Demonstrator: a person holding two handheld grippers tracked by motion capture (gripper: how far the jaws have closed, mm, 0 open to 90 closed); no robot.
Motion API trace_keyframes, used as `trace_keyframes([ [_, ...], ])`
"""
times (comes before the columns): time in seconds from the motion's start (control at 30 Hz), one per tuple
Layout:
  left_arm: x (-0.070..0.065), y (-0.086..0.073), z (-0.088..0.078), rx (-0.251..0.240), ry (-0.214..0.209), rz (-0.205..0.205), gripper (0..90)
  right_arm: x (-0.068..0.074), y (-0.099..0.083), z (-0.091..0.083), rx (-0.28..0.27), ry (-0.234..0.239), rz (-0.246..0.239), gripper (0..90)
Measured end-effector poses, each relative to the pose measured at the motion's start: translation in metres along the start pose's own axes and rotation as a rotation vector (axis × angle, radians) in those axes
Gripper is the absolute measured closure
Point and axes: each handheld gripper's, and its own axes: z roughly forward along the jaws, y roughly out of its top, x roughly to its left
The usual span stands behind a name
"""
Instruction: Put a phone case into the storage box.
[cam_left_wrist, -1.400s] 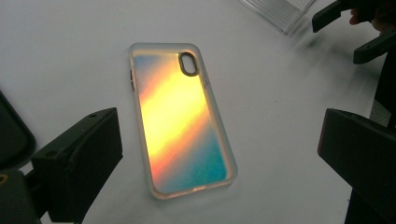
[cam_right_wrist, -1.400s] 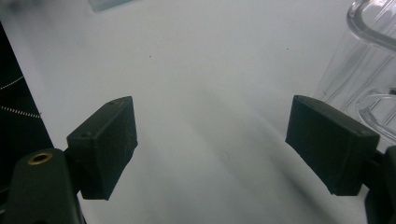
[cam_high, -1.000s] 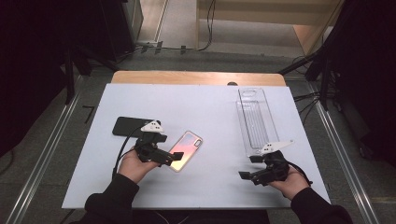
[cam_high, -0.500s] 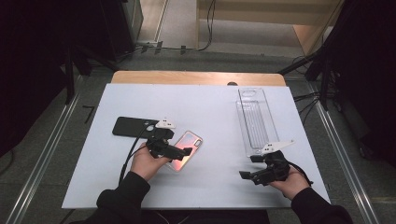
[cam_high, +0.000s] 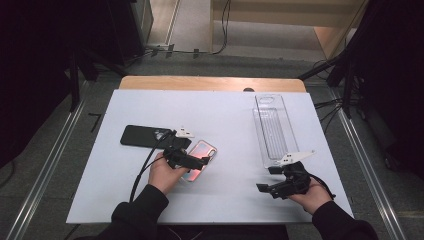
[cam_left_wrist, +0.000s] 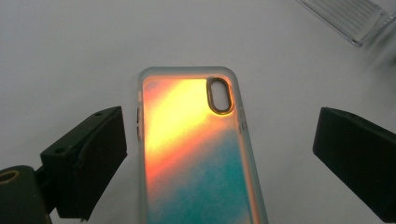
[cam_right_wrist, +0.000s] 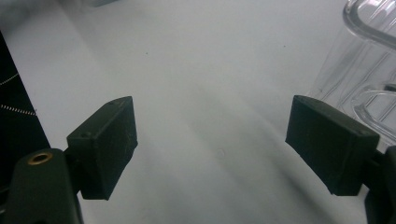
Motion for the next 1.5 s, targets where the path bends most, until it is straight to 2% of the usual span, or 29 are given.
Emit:
trace_keyframes([
  [0.17,0.002,-0.004,0.004,0.022,-0.005,-0.016,3.0,0.000,0.000,0.000,0.002,-0.001,-0.001,15.0],
  [0.37,0.001,-0.008,0.010,0.044,0.003,-0.011,3.0,0.000,0.000,0.000,0.002,-0.001,-0.003,15.0],
  [0.53,0.000,-0.013,0.018,0.083,0.018,-0.008,2.9,0.001,0.000,0.000,0.007,-0.003,-0.001,14.9],
  [0.67,0.000,-0.015,0.021,0.118,0.046,0.013,2.9,0.001,0.000,0.000,0.009,-0.004,-0.002,14.9],
  [0.8,-0.003,-0.016,0.023,0.108,0.063,0.022,2.8,0.000,-0.001,0.001,0.012,-0.005,-0.007,15.0],
  [0.93,-0.006,-0.018,0.024,0.105,0.091,0.054,2.8,0.000,-0.001,0.001,0.012,-0.006,-0.007,15.0],
  [1.07,-0.007,-0.019,0.025,0.100,0.099,0.050,2.8,0.000,-0.001,0.001,0.014,-0.009,-0.007,15.0],
  [1.13,-0.008,-0.019,0.025,0.106,0.107,0.063,2.9,0.000,-0.001,0.001,0.015,-0.009,-0.010,14.9],
  [1.27,-0.014,-0.021,0.026,0.107,0.168,0.101,7.7,0.000,-0.001,0.001,0.015,-0.010,-0.010,14.9],
  [1.5,-0.015,-0.023,0.026,0.088,0.182,0.085,10.4,0.000,-0.001,0.001,0.017,-0.011,-0.009,15.0],
])
